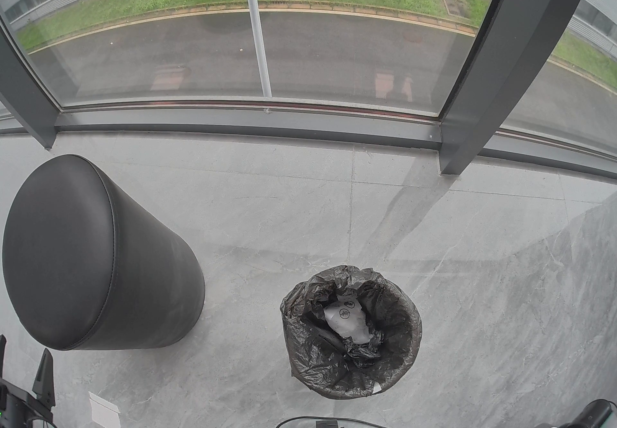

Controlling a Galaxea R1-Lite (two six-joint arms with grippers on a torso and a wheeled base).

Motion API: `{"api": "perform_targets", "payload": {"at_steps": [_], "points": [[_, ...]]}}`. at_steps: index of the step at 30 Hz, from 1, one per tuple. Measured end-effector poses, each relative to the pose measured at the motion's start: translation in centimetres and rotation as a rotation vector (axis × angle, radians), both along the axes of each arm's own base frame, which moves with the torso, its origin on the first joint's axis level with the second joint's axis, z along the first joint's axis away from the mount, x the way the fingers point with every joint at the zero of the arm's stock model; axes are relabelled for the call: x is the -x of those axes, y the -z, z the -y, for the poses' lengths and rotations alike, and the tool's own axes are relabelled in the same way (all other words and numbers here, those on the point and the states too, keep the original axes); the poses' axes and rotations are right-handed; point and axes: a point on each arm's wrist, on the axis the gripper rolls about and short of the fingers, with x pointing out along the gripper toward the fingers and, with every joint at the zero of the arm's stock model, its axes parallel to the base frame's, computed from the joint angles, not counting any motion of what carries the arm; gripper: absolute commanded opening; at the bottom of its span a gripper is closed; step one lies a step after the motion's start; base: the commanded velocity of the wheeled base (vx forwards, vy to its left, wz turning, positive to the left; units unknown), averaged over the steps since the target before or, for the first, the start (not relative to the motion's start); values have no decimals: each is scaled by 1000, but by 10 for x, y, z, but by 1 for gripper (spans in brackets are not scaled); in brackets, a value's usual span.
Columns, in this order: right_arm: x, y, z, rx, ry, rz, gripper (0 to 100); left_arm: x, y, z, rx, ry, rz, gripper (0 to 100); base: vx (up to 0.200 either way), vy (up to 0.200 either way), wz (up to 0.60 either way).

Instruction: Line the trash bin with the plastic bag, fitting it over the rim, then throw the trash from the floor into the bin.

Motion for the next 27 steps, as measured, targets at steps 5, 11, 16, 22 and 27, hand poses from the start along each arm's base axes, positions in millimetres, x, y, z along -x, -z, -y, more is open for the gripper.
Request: {"api": "perform_targets", "payload": {"at_steps": [5,11,16,22,27], "points": [[-28,24,-6,14,-10,134,100,-2,18,1,-5,12,12,100,0,0,0],[-57,60,-11,64,-23,248,100,-2,31,2,10,66,-15,100,0,0,0],[-68,89,-13,77,-21,248,100,-2,38,2,37,65,-26,100,0,0,0],[-70,98,-12,96,33,242,100,-1,40,2,61,33,-19,100,0,0,0],[-70,102,-13,78,-42,218,100,-1,41,2,39,57,-25,100,0,0,0]]}}
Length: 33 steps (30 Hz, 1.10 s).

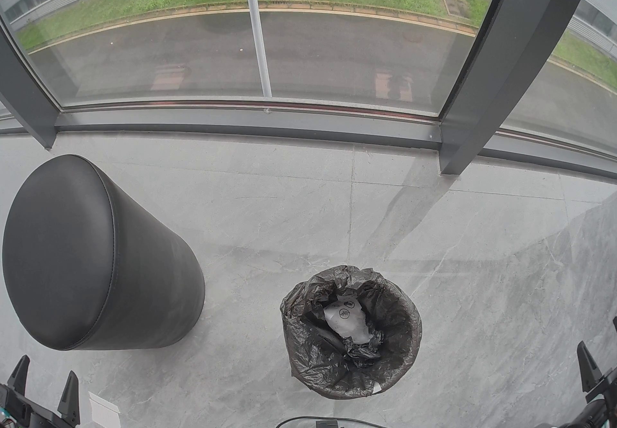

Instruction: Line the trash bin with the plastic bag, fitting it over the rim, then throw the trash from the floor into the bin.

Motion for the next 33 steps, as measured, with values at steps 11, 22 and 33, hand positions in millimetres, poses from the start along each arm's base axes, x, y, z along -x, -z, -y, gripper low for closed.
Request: {"api": "perform_targets", "payload": {"at_steps": [11,22,33], "points": [[0,3,0,-9,-60,-27,100,3,0,-2,-1,131,36,100,0,0,0],[5,3,-3,-9,141,26,100,6,1,-2,7,110,82,100,0,0,0],[7,5,-7,19,-47,40,100,7,1,-2,18,97,93,100,0,0,0]]}}
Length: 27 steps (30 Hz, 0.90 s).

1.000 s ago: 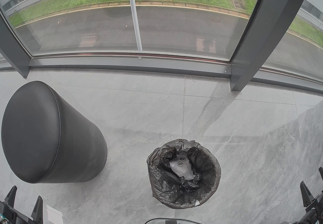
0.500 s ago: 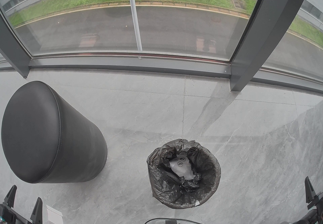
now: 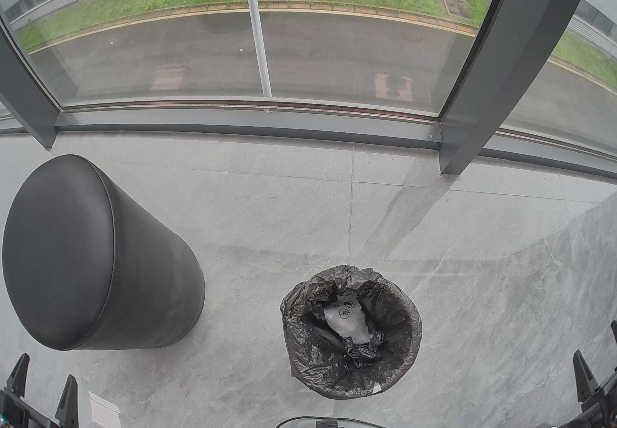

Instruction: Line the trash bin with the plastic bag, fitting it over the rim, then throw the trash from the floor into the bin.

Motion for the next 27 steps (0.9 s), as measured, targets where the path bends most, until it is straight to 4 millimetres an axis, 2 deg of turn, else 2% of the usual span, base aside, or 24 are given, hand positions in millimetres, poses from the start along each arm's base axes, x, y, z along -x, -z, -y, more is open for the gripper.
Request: {"api": "perform_targets", "payload": {"at_steps": [9,17,23,27], "points": [[0,-1,1,89,50,12,100,0,0,0,5,-2,1,100,0,0,0],[0,-2,1,69,61,21,100,0,0,0,16,-14,3,100,0,0,0],[1,-12,1,13,60,122,100,0,0,0,15,-14,3,100,0,0,0],[0,-6,1,1,46,61,100,0,0,0,15,-14,3,100,0,0,0]]}}
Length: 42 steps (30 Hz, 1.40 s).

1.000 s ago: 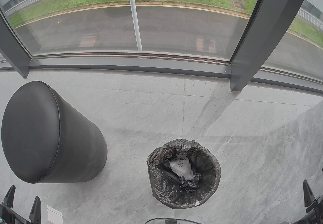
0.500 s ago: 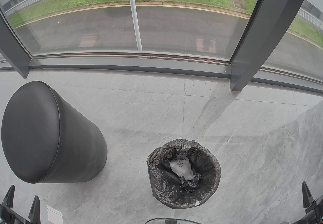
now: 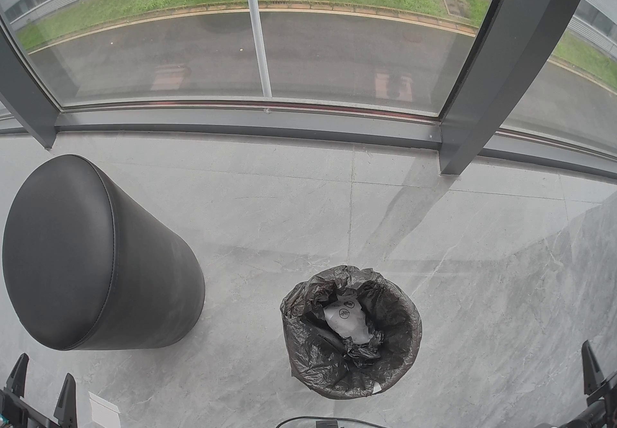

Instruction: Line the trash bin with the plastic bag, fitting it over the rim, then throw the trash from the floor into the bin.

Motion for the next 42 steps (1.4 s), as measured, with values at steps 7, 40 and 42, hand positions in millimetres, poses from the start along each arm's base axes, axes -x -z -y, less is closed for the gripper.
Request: {"api": "perform_targets", "payload": {"at_steps": [7,40,42], "points": [[0,7,-1,4,-45,-72,100,0,0,0,-4,0,0,100,0,0,0],[0,7,-1,-27,-32,-73,100,0,0,0,-18,14,-5,100,0,0,0],[0,7,-1,-30,-33,-72,100,0,0,0,-11,13,-4,100,0,0,0]]}}
